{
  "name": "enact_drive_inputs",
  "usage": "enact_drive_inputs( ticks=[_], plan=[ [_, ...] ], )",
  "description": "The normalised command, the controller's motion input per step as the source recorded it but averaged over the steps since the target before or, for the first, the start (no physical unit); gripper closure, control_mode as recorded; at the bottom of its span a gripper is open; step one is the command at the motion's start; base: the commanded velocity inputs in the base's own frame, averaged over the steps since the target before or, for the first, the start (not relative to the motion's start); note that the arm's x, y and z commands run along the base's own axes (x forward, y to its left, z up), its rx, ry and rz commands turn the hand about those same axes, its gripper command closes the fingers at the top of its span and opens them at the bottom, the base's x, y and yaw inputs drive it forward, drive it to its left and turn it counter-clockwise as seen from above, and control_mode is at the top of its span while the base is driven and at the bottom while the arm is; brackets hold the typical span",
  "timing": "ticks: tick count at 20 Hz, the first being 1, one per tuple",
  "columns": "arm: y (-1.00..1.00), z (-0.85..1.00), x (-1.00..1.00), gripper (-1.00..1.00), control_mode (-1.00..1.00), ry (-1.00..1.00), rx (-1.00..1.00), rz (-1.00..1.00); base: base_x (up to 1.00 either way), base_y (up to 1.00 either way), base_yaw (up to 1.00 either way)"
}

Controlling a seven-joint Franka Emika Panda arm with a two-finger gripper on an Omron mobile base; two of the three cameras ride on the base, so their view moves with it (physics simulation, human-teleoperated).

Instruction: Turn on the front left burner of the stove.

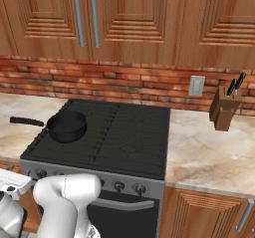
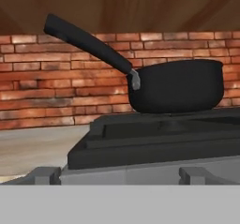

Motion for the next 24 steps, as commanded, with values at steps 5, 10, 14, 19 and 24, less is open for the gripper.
enact_drive_inputs(
  ticks=[5,10,14,19,24],
  plan=[
    [-0.02,-0.11,-0.12,-1.00,-1.00,0.00,0.00,0.00,0.00,0.00,0.00],
    [-0.27,-0.16,-0.30,-1.00,-1.00,0.00,0.00,0.00,0.00,0.00,0.00],
    [-0.39,-0.08,-0.03,-1.00,-1.00,0.01,0.02,0.00,0.00,0.00,0.00],
    [-0.43,0.00,0.00,-1.00,-1.00,0.03,0.06,0.00,0.00,0.00,0.00],
    [-0.28,0.00,0.10,-1.00,-1.00,0.03,0.06,0.00,0.00,0.00,0.00]
  ],
)
